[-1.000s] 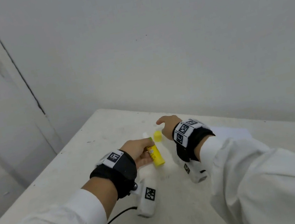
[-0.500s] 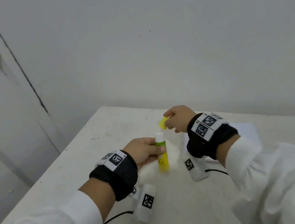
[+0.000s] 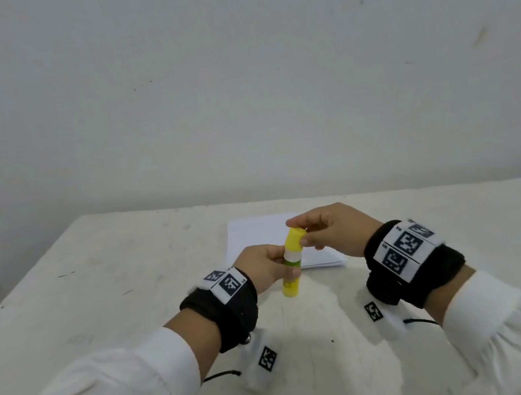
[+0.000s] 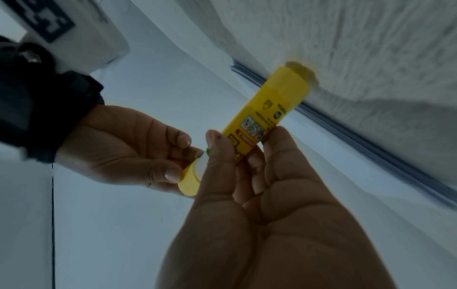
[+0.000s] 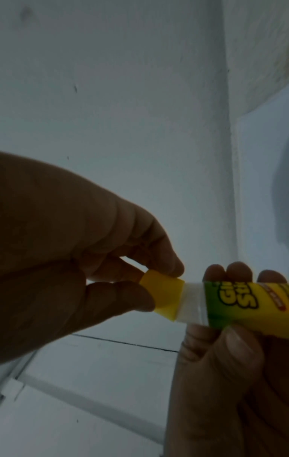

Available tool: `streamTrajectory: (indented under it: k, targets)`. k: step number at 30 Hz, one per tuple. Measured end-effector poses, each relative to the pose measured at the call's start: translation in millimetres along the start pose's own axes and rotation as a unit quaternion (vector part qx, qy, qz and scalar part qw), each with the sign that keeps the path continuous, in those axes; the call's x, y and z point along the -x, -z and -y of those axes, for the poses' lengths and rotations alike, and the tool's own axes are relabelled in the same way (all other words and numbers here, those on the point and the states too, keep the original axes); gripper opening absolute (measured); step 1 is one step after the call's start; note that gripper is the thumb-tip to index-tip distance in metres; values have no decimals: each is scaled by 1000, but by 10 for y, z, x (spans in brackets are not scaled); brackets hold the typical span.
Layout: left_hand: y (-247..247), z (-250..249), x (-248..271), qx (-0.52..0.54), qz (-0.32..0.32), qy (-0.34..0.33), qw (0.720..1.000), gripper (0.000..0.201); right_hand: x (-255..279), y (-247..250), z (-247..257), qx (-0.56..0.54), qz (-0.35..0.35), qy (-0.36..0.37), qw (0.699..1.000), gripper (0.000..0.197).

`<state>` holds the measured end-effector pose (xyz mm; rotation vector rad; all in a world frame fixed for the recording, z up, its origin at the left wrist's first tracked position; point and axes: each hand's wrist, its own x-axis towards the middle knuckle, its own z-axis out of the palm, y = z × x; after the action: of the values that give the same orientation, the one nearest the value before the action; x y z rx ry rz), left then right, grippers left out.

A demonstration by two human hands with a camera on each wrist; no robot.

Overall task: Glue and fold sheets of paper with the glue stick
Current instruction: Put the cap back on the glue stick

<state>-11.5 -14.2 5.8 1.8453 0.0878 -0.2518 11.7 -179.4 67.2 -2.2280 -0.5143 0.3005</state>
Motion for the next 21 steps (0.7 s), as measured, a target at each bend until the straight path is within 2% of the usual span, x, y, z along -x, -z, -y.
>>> streamTrajectory:
  k: [4, 6, 8, 10, 11, 13, 14, 16, 19, 21]
  targets:
    - [-63, 10, -3, -17, -7, 1, 1000, 21, 11, -98, 39, 145, 12, 12, 989, 39]
    - [-64, 6, -17, -27, -14, 3, 1000, 21, -32, -167, 50, 167, -5, -2, 986, 37]
    - [-57, 20, -40, -30, -20, 11, 999, 30, -68, -211, 74, 185, -24, -31, 982, 36]
    - [-47, 39, -50, -28, -15, 17, 999, 41, -80, -207, 91, 182, -22, -47, 982, 46]
    - [-47, 41, -42, -24, -11, 18, 999, 39, -71, -185, 104, 164, -6, -45, 985, 52]
    - [-57, 34, -24, -8, -3, 18, 1000, 22, -50, -128, 127, 159, 46, -21, 986, 57]
    - [-60, 31, -17, -8, -2, 18, 1000, 19, -50, -102, 135, 178, 68, -13, 982, 53]
    - [-57, 30, -24, -10, -7, 22, 1000, 22, -59, -86, 150, 206, 69, -13, 976, 44]
    - [-52, 27, -45, -13, -18, 34, 999, 20, -102, -132, 168, 218, 15, -32, 975, 23]
    - [-47, 37, -61, -26, -29, 35, 999, 23, -122, -158, 139, 222, 3, -38, 974, 33]
